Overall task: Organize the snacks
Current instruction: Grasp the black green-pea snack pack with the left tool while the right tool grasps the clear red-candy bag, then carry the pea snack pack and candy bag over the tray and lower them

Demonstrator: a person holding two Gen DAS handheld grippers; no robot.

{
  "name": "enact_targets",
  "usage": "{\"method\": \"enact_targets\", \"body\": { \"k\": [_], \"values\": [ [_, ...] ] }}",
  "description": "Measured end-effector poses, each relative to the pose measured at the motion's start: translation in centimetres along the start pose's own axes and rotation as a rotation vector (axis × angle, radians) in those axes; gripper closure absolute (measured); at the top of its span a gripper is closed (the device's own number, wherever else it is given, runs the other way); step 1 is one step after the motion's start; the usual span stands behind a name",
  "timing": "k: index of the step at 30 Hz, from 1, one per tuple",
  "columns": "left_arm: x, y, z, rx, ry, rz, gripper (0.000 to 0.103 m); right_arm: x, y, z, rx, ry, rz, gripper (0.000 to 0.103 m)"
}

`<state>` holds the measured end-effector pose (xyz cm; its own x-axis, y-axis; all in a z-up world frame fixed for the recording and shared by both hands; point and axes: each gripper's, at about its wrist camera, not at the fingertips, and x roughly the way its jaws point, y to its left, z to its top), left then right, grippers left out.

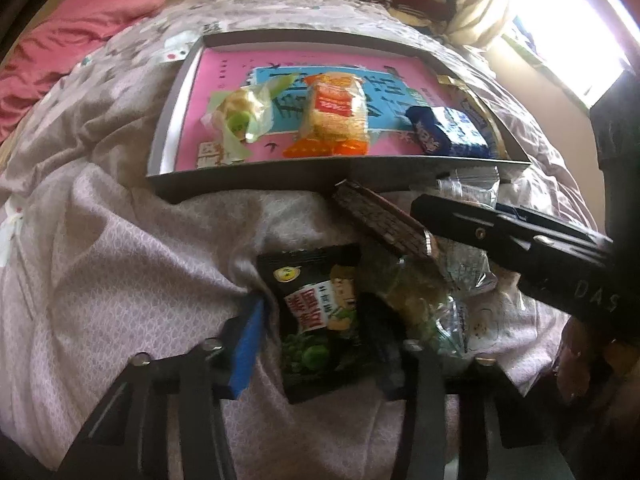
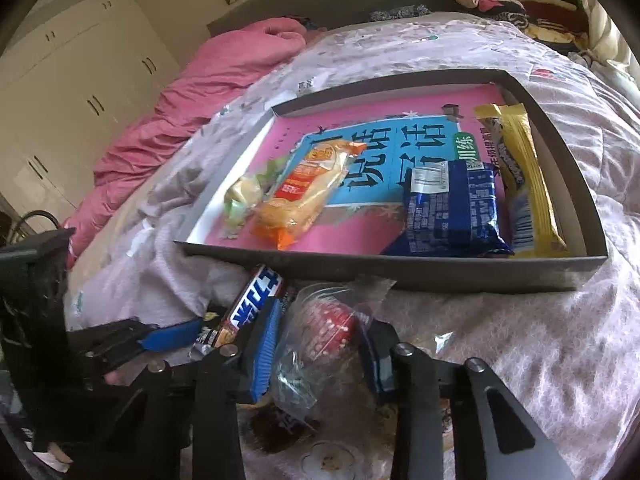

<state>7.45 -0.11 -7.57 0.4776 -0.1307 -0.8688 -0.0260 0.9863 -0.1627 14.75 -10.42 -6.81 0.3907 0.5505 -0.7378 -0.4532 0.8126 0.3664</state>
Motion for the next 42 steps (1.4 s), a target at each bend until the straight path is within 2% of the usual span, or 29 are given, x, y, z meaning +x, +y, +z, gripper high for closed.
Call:
{"method": "enact_targets", "body": {
  "k": [7, 23, 31, 36, 42],
  "values": [
    [-0.6, 0.8, 0.2, -0.024, -0.014, -0.047, 0.066, -1.2, 0.2, -0.1, -0.014, -0.025, 0.013, 0.070],
    [-3.8, 0.9, 0.1, -0.040, -0.058, -0.070, 0.071, -3.9, -0.2, 0.6, -0.022, -0.131, -0.009, 0.070],
    [-4.5, 1.7, 0.1, -0.083, -0.057, -0.101, 0.073, -4.2, -0.4, 0.7, -0.016, -0.143, -0.010, 0.070],
    [-5.5, 2.2, 0.6, -0.106, -0.099, -0.163, 0.073, -4.1, -0.5, 0.7, -0.009, -0.142, -0.013, 0.070],
    [-6.4, 3.4, 1.6, -0.148, -0.133, -0.153, 0.075, -4.5, -0.6, 0.7, -0.010, -0.153, -0.008, 0.069]
  ]
}}
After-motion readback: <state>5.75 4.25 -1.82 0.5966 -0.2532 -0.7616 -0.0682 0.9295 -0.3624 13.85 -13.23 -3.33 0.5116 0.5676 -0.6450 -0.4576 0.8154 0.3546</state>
